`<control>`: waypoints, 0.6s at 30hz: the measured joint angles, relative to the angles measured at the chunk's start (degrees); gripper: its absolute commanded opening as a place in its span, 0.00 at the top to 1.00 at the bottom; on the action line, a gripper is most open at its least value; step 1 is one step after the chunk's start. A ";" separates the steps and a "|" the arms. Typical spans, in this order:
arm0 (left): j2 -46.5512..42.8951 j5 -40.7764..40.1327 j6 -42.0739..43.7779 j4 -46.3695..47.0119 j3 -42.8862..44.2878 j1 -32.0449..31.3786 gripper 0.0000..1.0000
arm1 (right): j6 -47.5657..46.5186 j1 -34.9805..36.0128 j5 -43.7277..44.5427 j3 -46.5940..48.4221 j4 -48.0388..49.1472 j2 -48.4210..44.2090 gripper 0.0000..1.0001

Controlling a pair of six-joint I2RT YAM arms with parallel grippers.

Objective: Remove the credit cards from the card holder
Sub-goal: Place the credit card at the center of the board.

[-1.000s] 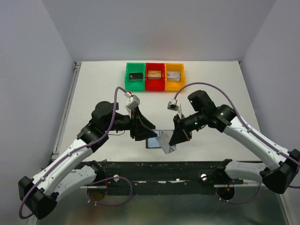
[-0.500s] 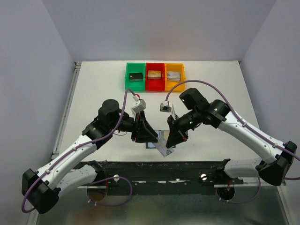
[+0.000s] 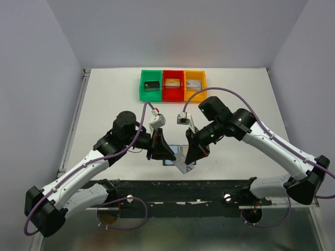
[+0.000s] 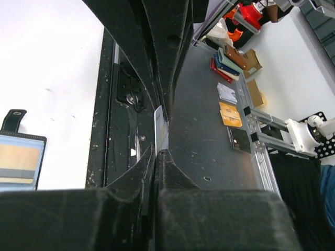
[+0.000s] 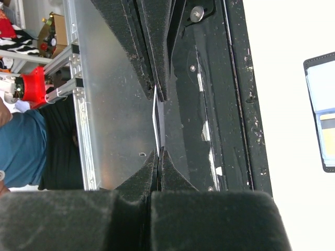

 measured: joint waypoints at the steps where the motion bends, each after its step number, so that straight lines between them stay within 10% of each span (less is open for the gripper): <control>1: -0.02 0.07 0.11 0.00 0.00 -0.04 0.97 | -0.11 0.02 0.09 0.20 -0.13 0.09 1.00; 3: -0.02 0.17 0.24 -0.02 0.00 -0.09 1.00 | -0.37 0.15 0.39 0.35 -0.39 0.20 0.98; 9: -0.28 0.31 0.20 0.50 -0.39 -0.33 1.00 | -0.26 0.35 1.05 0.39 -0.74 0.24 0.42; 18: -5.57 -5.11 -6.01 5.22 -7.39 11.19 1.00 | 8.63 -0.33 24.39 0.50 2.05 -7.32 0.36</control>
